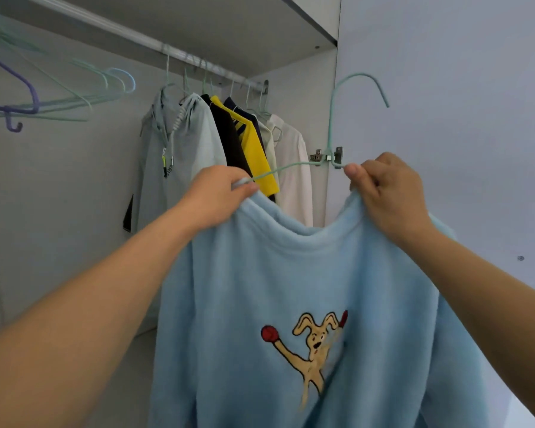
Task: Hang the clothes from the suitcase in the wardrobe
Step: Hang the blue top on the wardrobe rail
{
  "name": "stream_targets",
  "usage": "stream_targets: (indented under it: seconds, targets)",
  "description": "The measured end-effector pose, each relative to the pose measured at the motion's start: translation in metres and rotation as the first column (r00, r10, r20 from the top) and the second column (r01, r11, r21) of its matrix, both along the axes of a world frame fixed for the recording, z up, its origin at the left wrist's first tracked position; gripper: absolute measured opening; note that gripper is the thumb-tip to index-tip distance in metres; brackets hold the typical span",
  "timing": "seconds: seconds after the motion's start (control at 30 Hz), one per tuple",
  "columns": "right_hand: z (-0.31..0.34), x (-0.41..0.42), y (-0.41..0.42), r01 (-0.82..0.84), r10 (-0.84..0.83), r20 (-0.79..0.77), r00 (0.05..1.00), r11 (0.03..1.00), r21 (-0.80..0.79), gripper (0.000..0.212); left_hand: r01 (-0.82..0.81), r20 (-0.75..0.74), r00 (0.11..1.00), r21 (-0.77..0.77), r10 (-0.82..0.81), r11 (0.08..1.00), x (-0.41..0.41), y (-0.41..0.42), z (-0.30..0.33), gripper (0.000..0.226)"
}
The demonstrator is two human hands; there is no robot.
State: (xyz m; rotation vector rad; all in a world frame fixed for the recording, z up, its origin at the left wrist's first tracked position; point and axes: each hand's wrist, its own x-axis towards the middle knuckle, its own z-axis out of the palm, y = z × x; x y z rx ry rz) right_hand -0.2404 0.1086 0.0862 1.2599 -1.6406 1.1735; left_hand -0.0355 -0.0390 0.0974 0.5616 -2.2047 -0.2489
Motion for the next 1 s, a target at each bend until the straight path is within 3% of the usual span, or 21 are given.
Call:
stream_targets:
  seconds: [0.07,0.13,0.2,0.27,0.3,0.4,0.47,0.5,0.57,0.63,0.7,0.77,0.9,1.0]
  targets:
    - [0.003,-0.002,0.003,-0.008,0.008,0.012,1.0,0.999,-0.032,0.038,-0.019,-0.137,0.99,-0.005,0.018,1.0,0.0,-0.005,0.002,0.026]
    - [0.003,-0.009,0.004,0.101,-0.101,-0.015,0.995,0.995,-0.022,0.039,-0.053,-0.221,0.973,0.045,0.062,0.998,0.002,-0.017,0.006,0.024]
    - [-0.003,-0.008,0.008,0.25,-0.24,-0.152,0.959,0.967,0.05,0.047,-0.099,-0.238,0.965,0.069,0.113,0.993,0.005,-0.033,0.006,0.024]
    - [-0.01,-0.008,0.01,0.24,-0.207,-0.319,0.925,0.968,0.068,0.065,-0.107,-0.239,0.964,0.066,0.12,0.992,0.008,-0.046,0.006,0.019]
    - [-0.01,-0.006,0.011,0.159,-0.12,-0.29,0.949,0.981,0.112,0.071,-0.087,-0.248,0.964,0.068,0.101,0.994,0.009,-0.05,0.005,0.015]
    - [0.009,0.0,0.012,-0.068,0.041,0.106,0.993,0.96,0.271,0.059,-0.02,-0.278,0.96,0.096,0.046,0.995,0.015,-0.058,0.012,0.018]
    - [0.022,-0.005,0.008,-0.039,-0.029,0.14,0.99,0.885,0.464,0.033,-0.025,-0.288,0.956,0.092,0.05,0.995,0.02,-0.065,0.02,0.024]
    - [0.027,-0.006,0.005,-0.018,-0.049,0.127,0.991,0.878,0.478,0.036,-0.035,-0.291,0.955,0.077,0.056,0.996,0.023,-0.069,0.024,0.022]
    - [0.038,-0.007,-0.001,0.005,-0.054,0.11,0.992,0.913,0.407,0.04,-0.035,-0.276,0.96,0.034,0.043,0.999,0.029,-0.071,0.032,0.019]
    - [0.044,-0.008,-0.008,0.106,-0.135,0.078,0.988,0.948,0.3,0.04,0.053,-0.151,0.988,0.108,-0.036,0.993,0.041,-0.066,0.039,0.025]
    - [0.049,-0.01,-0.015,0.138,-0.161,0.093,0.982,0.966,0.218,0.04,0.221,0.031,0.967,0.385,-0.252,0.896,0.056,-0.058,0.046,0.04]
    - [0.052,-0.01,-0.023,0.14,-0.168,0.126,0.978,0.968,0.208,0.04,0.335,0.108,0.86,0.617,-0.498,0.712,0.069,-0.049,0.049,0.029]
    - [0.056,-0.017,-0.042,0.128,-0.217,0.293,0.931,0.947,0.293,0.04,0.514,0.059,0.668,0.684,-0.742,0.518,0.07,-0.018,0.043,0.03]
    - [0.056,-0.011,-0.047,0.091,-0.244,0.391,0.888,0.924,0.371,0.051,0.605,-0.119,0.617,0.704,-0.778,0.372,0.056,0.019,0.031,0.028]
